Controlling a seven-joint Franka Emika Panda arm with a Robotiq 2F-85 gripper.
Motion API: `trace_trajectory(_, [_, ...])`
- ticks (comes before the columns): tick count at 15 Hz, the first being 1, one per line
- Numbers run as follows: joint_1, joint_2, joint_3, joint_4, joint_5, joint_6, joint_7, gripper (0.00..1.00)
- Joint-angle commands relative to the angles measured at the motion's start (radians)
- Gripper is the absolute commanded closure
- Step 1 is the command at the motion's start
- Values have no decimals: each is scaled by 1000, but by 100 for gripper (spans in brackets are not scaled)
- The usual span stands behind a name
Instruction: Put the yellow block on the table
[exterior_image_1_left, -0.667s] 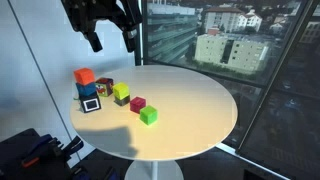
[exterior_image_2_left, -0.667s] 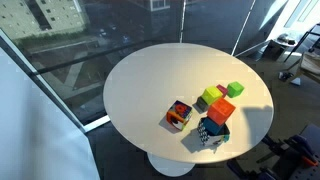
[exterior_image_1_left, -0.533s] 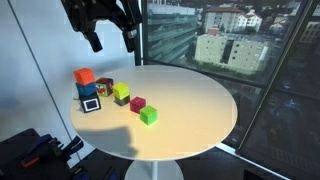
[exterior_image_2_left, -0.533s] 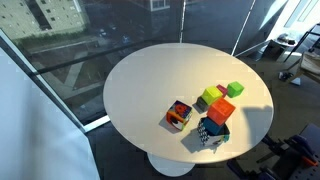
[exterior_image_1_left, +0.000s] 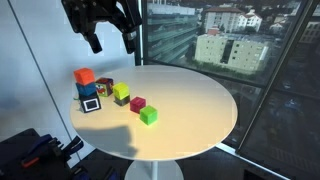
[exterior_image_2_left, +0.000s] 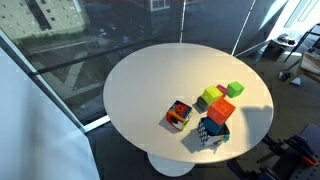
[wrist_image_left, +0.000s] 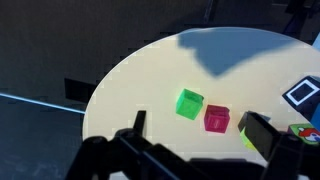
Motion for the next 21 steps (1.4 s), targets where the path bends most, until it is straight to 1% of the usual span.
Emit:
trace_trajectory(1, [9, 24, 29, 10, 9, -18, 25, 0])
trace_trajectory(6, [28, 75, 78, 23, 20, -50, 77, 0])
trace_trajectory(12, [48, 155, 168, 38, 45, -86, 225, 0])
trace_trajectory(14, [57, 180, 188, 44, 63, -96, 266, 0])
trace_trajectory(17, [71, 218, 201, 43, 105, -78, 307, 0])
trace_trajectory(21, [82, 260, 198, 39, 174, -44, 328, 0])
